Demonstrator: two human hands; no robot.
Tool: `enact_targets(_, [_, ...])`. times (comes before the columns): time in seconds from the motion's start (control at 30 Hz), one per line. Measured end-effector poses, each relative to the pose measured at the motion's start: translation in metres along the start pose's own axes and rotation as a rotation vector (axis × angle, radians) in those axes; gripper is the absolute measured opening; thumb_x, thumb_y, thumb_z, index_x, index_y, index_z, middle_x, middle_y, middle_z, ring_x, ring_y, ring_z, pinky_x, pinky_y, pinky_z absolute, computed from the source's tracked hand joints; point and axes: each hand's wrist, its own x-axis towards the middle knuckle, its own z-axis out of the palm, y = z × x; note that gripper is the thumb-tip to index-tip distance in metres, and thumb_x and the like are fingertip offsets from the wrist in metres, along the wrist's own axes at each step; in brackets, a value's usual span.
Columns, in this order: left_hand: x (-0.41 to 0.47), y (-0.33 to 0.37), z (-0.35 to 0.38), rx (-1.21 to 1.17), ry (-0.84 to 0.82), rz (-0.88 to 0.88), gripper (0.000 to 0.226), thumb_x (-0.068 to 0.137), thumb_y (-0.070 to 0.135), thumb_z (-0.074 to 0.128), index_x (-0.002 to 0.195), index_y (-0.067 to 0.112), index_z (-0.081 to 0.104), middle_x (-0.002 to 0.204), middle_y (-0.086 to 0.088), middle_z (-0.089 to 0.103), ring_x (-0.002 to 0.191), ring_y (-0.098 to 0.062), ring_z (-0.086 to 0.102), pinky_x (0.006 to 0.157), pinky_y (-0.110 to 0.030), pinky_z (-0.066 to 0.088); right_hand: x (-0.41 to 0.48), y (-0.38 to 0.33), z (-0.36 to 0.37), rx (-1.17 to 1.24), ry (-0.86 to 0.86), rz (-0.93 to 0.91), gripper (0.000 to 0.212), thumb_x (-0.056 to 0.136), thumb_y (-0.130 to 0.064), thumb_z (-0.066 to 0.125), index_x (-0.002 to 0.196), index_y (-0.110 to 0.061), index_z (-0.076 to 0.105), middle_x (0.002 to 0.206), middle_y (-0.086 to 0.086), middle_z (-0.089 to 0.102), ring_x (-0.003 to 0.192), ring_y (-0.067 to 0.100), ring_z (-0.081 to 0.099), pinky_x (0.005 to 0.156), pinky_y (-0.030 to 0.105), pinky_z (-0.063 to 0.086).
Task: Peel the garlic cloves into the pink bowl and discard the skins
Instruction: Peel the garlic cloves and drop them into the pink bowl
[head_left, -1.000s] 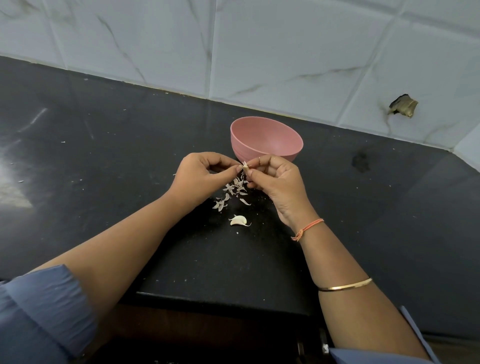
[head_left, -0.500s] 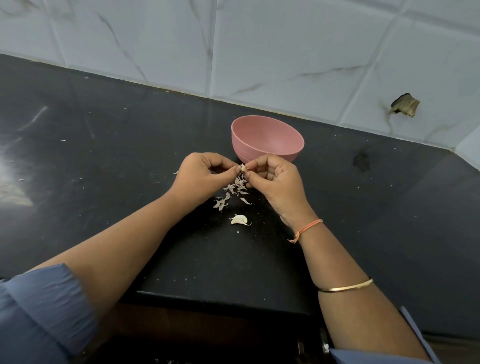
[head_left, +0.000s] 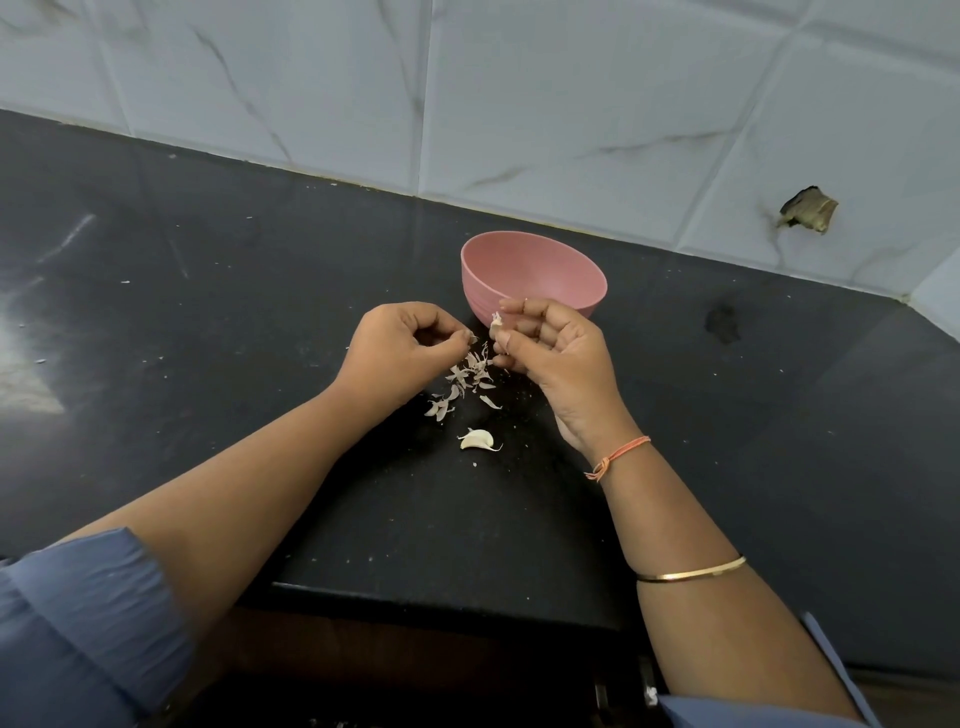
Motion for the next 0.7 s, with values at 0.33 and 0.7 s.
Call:
enact_targets(0.33, [-0.0042, 0.0062, 0.0009, -0.154, -0.103, 0.026, 0.007, 0.081, 0.015, 0.071, 0.084, 0.021, 0.072, 0.076, 0.005, 0.071, 0.063, 0.002, 0.062, 0.062, -0.011, 0.049, 0.0013, 0.0065, 0.0007, -0.272, 0.005, -0.117, 0.013, 0.081, 0.002, 0.066, 0.086, -0.011, 0.066, 0.081, 0.0, 0.067, 0.075, 0.005, 0.064, 0.071, 0.017, 0.053])
enact_targets(0.7, [-0.0037, 0.0058, -0.0008, -0.145, -0.099, 0.043, 0.012, 0.082, 0.011, 0.069, 0.079, 0.022, 0.071, 0.073, 0.007, 0.07, 0.061, 0.002, 0.062, 0.063, -0.013, 0.051, -0.0008, 0.0075, 0.0008, -0.258, -0.04, -0.11, 0.011, 0.077, 0.004, 0.07, 0.084, -0.003, 0.065, 0.078, 0.001, 0.068, 0.072, 0.004, 0.066, 0.071, 0.02, 0.055])
